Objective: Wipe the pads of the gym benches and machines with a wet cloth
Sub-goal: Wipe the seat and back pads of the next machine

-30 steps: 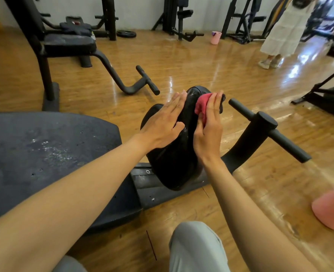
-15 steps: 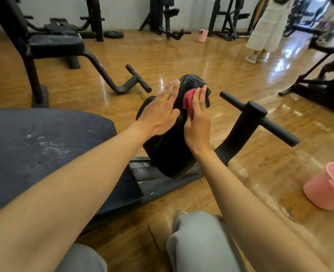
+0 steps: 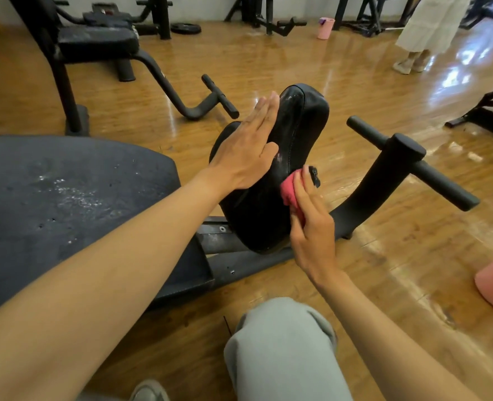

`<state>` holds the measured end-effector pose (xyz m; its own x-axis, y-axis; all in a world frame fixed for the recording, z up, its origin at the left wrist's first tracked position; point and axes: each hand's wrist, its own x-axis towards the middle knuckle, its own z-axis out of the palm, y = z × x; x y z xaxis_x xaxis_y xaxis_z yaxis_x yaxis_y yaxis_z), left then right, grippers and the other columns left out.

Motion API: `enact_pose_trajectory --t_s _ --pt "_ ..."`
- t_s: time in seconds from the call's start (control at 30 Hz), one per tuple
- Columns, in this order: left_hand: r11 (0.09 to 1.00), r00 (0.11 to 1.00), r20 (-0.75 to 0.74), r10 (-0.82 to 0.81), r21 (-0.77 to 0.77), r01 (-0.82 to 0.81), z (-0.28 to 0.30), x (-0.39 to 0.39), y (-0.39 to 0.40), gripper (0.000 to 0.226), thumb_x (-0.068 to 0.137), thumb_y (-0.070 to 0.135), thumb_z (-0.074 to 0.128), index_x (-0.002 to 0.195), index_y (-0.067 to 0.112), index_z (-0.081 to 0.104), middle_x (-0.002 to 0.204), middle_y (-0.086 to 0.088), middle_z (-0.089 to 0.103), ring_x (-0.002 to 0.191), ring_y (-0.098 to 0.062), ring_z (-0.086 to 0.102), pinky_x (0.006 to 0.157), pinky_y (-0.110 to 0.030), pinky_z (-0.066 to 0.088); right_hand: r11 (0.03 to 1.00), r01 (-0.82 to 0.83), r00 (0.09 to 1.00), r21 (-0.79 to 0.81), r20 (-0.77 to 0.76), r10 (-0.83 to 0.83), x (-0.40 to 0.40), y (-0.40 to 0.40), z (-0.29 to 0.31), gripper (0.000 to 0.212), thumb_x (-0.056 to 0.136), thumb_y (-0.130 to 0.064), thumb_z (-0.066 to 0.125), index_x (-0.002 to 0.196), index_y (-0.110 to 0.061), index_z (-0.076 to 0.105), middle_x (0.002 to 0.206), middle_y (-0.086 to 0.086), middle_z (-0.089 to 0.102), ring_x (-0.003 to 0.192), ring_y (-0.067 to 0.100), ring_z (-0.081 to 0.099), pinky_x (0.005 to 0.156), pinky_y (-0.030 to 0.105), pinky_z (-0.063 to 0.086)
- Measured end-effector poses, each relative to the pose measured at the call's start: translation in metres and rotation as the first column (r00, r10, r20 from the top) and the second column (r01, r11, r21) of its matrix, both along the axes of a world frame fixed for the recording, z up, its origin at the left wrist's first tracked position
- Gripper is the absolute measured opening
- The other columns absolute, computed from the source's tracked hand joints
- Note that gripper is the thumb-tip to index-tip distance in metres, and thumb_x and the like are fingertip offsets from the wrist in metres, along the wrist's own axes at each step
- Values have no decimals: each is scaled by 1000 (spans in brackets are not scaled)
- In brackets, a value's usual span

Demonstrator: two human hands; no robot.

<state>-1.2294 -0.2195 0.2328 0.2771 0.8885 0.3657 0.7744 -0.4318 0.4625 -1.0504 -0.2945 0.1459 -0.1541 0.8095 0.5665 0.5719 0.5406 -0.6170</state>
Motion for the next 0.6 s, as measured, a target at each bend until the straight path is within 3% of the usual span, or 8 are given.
enact_pose_trajectory --t_s 0.13,0.27,0.47,0.6 --pt "1000 1000 -1 15 14 -15 -2 6 -16 77 100 16 37 164 14 -6 172 3 -10 156 -6 -13 128 -28 0 1000 30 1000 9 1 -30 10 -17 -16 69 96 11 54 158 -8 30 167 4 24 155 15 23 123 27 26" --pt "1000 998 58 8 20 -9 -26 22 -57 81 98 13 40 164 14 -7 172 3 -11 156 -5 -15 129 -30 0 997 73 995 -16 -65 -74 1 0 -4 64 100 7 50 159 -6 28 168 5 22 153 6 21 118 13 23" --pt "1000 995 -98 -18 2 18 -68 19 -94 84 94 14 40 164 16 -6 172 2 -11 156 -6 -16 127 -28 -4 1000 16 999 10 -40 -15 -1 -52 -47 67 97 12 52 158 -4 27 169 7 17 156 13 16 119 15 23" --pt "1000 989 -143 -31 -6 31 -75 17 -97 83 95 15 40 165 17 -4 172 3 -12 156 -5 -16 127 -28 -4 996 87 995 34 -44 -85 -5 -35 -35 71 95 14 54 158 -5 29 168 5 19 154 1 14 116 10 24"
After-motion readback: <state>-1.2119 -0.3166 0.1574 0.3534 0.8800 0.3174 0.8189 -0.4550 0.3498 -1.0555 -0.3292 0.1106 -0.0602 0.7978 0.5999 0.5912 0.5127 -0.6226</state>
